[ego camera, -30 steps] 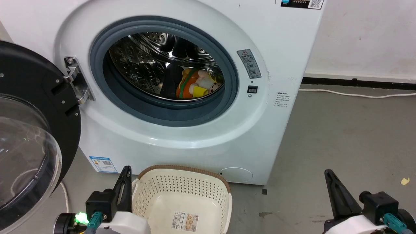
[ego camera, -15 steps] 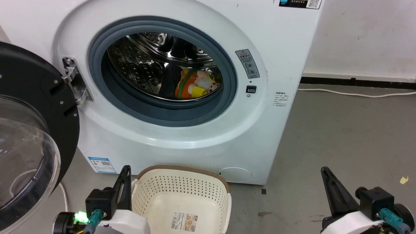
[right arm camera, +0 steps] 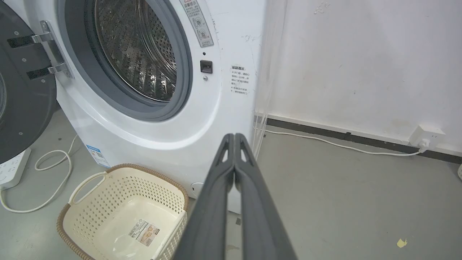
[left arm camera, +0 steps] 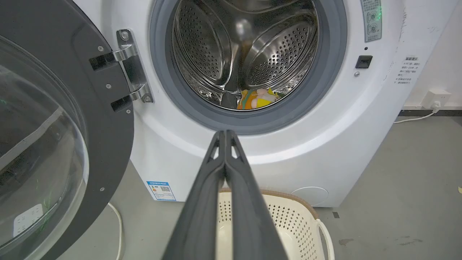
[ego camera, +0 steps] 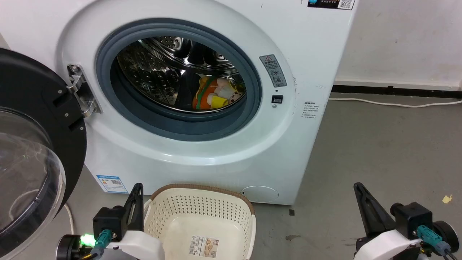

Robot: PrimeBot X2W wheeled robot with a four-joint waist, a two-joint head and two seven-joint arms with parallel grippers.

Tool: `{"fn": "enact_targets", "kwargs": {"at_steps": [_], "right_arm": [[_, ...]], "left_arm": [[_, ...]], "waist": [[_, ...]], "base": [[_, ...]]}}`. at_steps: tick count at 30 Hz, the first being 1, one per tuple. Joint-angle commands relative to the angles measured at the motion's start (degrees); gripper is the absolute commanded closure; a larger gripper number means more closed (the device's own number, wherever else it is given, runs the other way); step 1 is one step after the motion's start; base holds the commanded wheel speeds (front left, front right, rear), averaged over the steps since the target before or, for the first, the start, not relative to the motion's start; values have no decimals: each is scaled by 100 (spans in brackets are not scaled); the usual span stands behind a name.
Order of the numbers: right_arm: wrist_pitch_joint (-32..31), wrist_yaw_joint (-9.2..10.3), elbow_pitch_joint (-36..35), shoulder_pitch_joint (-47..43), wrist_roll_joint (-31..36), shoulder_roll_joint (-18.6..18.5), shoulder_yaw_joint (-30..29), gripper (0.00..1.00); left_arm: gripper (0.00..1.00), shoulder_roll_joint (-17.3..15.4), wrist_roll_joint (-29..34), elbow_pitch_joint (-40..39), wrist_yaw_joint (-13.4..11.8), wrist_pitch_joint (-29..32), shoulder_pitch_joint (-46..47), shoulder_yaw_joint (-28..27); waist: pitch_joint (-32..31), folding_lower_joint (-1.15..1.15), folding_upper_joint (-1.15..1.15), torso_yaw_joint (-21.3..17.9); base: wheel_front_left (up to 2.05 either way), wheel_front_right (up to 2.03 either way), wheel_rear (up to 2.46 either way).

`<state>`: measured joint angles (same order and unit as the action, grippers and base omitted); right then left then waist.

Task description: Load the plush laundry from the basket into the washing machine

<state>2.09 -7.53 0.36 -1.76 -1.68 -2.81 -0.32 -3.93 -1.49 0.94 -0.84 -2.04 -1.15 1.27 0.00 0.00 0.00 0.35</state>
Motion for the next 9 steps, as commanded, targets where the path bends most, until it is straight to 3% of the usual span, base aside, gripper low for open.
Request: {"fn": "enact_targets", "kwargs": {"at_steps": [1,9], "right_arm": [[-30,4,-27,91,53,-6,11,100],[-124,4,-32,135,113,-7,22,100]], "left_arm": [[100,43,71,-37,20,26,87,-26],[100,75,112,-67,53,119,101,-79]], "waist": [[0,0,0,-3],[0,0,0,-20]], "base": [[0,0,0],[0,0,0]]}}
